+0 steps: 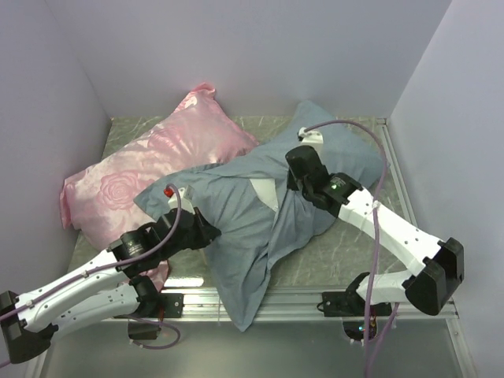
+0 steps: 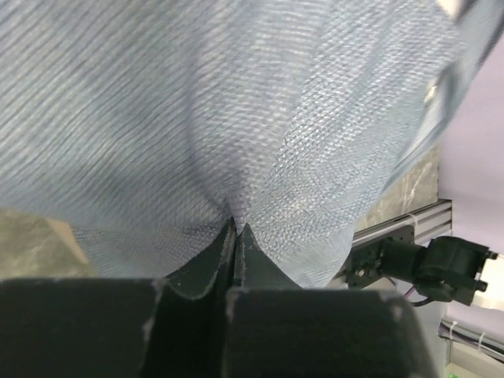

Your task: Remove the pillowcase from the pillow

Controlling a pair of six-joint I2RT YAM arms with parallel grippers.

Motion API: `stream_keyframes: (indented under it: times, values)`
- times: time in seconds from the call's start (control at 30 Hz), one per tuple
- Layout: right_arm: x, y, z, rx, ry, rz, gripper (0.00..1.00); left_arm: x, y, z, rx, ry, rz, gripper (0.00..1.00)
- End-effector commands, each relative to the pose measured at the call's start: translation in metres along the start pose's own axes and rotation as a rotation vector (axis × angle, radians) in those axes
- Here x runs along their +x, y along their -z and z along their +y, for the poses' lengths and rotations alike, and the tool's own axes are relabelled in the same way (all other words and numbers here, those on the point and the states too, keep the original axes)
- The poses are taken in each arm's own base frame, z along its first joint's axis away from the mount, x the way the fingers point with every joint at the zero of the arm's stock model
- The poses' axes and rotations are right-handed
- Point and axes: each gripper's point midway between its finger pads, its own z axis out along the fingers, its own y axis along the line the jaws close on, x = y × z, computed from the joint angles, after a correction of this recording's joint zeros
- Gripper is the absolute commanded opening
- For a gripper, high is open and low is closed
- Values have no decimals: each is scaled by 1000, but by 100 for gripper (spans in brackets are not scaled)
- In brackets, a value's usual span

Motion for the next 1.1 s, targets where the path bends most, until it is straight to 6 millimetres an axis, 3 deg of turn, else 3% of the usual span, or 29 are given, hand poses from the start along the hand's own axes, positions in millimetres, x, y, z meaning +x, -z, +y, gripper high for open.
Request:
stream_keyframes:
  times: [0.0, 0.13, 0.37, 0.43, 0.53, 0.7, 0.8, 0.87, 0.9, 0.97, 1.07]
  values:
    - [-31, -6, -26, 124, -43, -49, 0, 16, 4, 23, -73, -2, 52, 0]
    - [-46, -20, -61, 254, -83, -56, 0, 23, 6, 30, -90, 5, 79, 0]
    - [-27, -44, -110, 423, -98, 2, 0, 34, 10, 49, -141, 16, 107, 0]
    - [-19, -47, -110, 409, -113, 16, 0, 43, 11, 44, -112, 56, 145, 0]
    - [-16, -43, -91, 310, -140, 26, 2, 51, 3, 41, -82, 53, 168, 0]
    - [-31, -6, -65, 195, -148, -36, 40, 59, -15, 47, -145, 5, 201, 0]
    - [-41, 18, -54, 126, -156, -63, 50, 60, -22, 44, -134, -2, 202, 0]
    - [-46, 39, -36, 52, -163, -94, 51, 58, -23, 41, -131, -6, 196, 0]
    - [-47, 47, -23, 5, -159, -106, 46, 58, -24, 41, -132, -9, 195, 0]
    - [-41, 70, 15, -141, -140, -99, 42, 54, -23, 38, -127, -14, 188, 0]
    - [-25, 80, 55, -253, -107, -65, 42, 49, -22, 34, -128, -22, 179, 0]
